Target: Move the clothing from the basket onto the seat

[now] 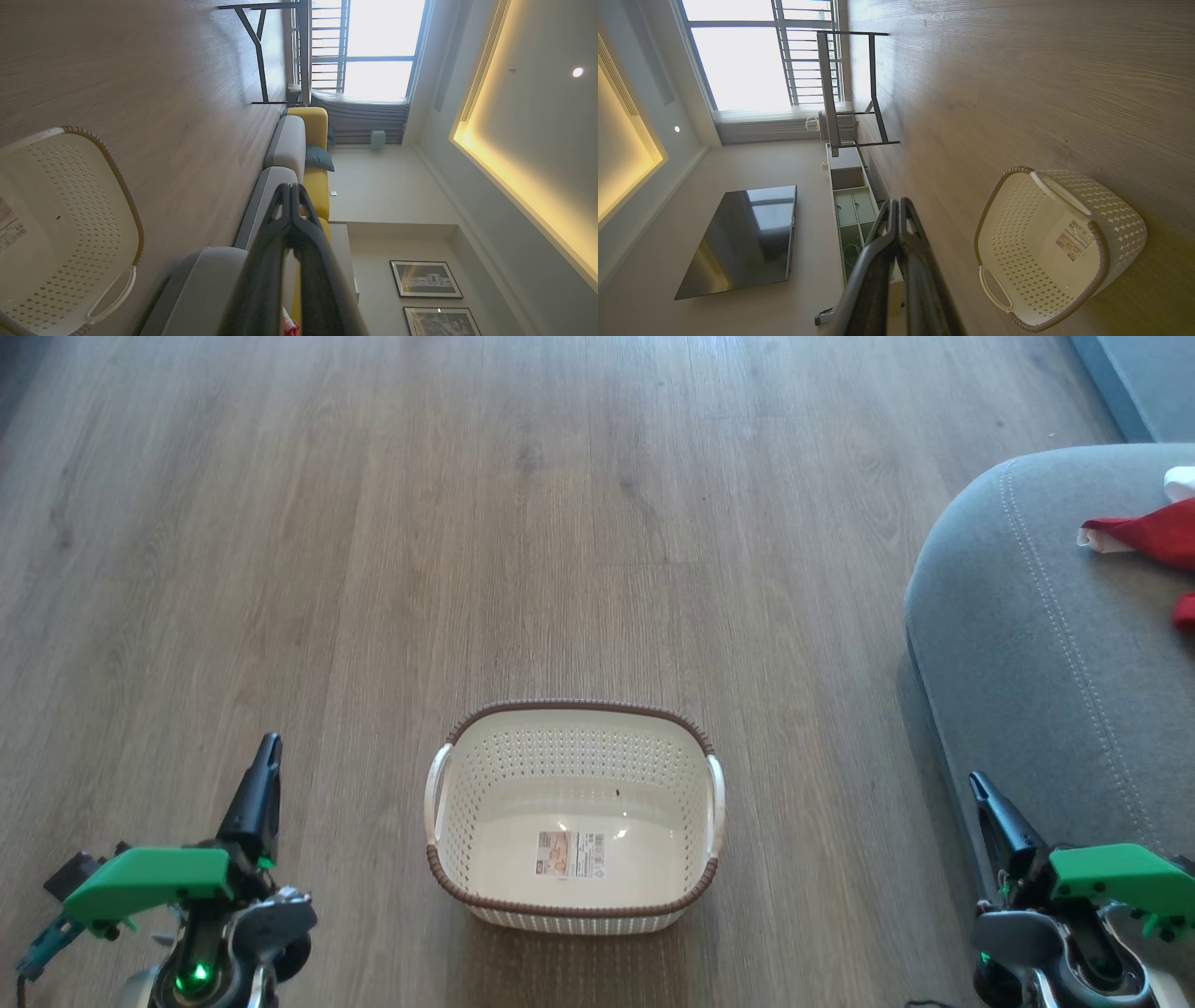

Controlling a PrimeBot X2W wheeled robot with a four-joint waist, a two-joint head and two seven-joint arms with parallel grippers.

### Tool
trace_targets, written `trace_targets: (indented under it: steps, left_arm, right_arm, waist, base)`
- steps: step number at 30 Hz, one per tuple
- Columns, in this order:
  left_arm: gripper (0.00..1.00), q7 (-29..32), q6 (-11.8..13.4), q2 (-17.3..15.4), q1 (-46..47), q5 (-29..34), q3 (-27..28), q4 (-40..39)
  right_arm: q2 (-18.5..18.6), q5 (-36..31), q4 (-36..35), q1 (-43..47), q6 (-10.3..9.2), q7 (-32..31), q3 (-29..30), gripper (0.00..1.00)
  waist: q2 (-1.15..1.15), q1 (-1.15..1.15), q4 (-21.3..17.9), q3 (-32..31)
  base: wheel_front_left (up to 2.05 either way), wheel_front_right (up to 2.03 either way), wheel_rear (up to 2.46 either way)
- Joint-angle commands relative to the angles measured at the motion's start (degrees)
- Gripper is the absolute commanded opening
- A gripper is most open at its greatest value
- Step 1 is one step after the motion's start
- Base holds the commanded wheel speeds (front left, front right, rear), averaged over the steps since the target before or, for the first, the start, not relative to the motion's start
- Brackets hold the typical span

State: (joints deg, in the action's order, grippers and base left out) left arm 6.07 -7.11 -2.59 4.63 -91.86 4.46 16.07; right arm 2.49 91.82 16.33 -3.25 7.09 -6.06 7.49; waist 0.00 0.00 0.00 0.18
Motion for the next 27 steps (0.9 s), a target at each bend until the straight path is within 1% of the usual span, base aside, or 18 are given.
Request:
trace_targets:
  steps: [1, 27]
  left_arm:
    - [0.00, 0.4, -0.4, -0.3, 1.6, -0.3, 2.1, -2.0]
    - [0.00, 0.4, -0.4, -0.3, 1.6, -0.3, 2.1, -2.0]
  right_arm:
    - [0.4, 0.3, -2.3, -2.9, 0.40, -0.4, -1.0, 0.00]
    - [0.4, 0.4, -2.3, -2.9, 0.40, -0.4, -1.0, 0.00]
  waist:
    - [0.00, 0.00, 0.0, 0.0]
    - [0.00, 0.00, 0.0, 0.0]
  base:
    - [0.00, 0.00, 0.00]
    - [0.00, 0.00, 0.00]
